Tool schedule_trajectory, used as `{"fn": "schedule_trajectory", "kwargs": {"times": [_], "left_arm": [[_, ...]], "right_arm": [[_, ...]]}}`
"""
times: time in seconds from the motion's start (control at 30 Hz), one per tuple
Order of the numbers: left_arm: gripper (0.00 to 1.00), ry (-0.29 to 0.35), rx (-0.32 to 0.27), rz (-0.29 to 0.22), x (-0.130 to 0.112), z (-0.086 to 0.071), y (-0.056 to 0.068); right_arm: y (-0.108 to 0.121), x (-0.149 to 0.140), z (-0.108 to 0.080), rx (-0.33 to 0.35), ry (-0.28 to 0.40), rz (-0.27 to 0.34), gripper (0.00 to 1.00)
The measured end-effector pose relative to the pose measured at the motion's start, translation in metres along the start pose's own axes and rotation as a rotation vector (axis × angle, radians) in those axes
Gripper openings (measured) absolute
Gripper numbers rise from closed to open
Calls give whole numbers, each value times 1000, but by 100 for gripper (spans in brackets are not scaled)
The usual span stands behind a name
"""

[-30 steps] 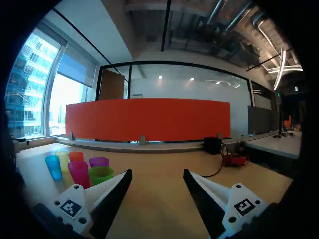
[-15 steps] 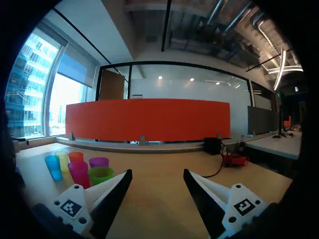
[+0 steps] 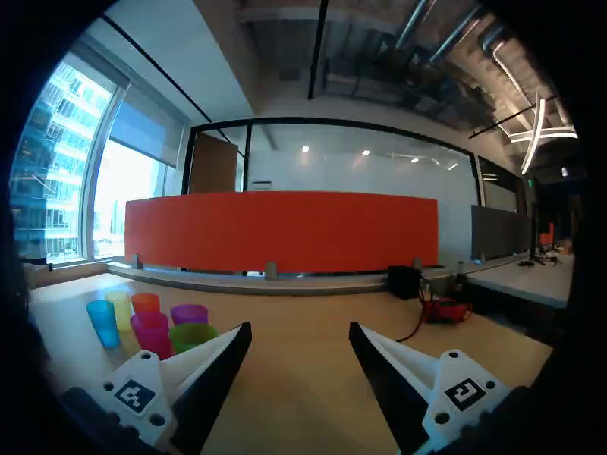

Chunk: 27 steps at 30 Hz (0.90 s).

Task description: Pour water

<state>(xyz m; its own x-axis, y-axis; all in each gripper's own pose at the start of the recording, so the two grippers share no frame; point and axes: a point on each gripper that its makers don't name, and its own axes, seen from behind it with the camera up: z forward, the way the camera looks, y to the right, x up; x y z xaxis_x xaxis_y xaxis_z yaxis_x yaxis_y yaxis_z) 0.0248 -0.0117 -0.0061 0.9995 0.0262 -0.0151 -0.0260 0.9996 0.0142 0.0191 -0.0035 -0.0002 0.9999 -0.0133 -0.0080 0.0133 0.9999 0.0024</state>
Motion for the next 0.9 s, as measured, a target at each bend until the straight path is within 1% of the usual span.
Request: {"fn": "schedule_trajectory", "kwargs": {"times": [0.2, 0.3, 0.6, 0.8, 0.9], "left_arm": [[93, -22, -12, -35, 18, 4, -4], [93, -29, -24, -44, 29, 7, -4], [93, -50, -48, -33, 68, 19, -8], [93, -57, -73, -33, 93, 29, -5], [93, -68, -85, -41, 103, 33, -3]], "right_arm": [[-7, 26, 1, 25, 2, -17, 99], [-10, 38, 2, 41, -5, -20, 99], [-13, 76, 9, 78, -48, 3, 99], [-15, 103, 16, 105, -64, 16, 99], [-17, 118, 20, 118, -71, 32, 99]]}}
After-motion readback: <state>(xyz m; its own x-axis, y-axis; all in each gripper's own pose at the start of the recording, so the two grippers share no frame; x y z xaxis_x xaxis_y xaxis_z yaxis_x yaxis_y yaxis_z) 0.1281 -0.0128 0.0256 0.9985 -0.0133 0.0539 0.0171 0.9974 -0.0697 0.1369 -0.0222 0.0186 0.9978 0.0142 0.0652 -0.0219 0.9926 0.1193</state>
